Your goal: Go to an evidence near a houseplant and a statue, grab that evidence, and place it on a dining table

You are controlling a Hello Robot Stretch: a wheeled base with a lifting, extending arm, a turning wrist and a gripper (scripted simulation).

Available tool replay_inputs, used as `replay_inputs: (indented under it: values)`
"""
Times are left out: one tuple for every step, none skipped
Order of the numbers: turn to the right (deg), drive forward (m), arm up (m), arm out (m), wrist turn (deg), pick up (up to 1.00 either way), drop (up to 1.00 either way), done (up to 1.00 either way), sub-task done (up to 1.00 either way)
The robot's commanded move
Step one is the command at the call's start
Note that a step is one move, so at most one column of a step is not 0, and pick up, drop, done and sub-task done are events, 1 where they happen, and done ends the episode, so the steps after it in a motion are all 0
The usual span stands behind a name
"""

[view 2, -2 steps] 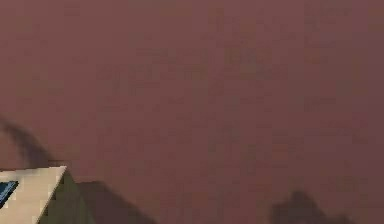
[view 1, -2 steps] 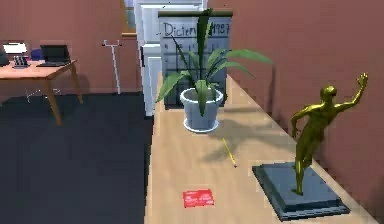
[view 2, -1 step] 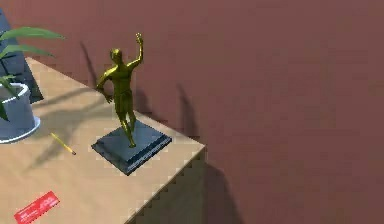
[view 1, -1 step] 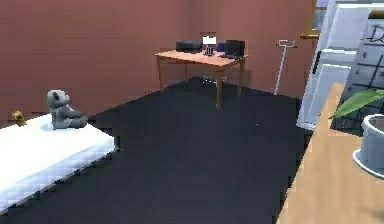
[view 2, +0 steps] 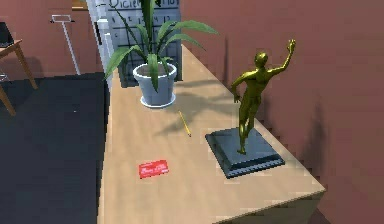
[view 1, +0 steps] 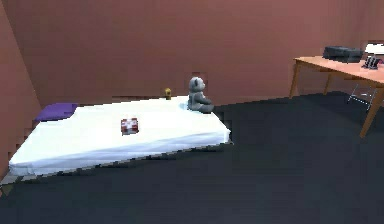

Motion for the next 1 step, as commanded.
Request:
replay_inputs:
  values:
    - [0.0, 0.00, 0.50, 0.00, 0.0, 0.00, 0.00, 0.00, 0.00]
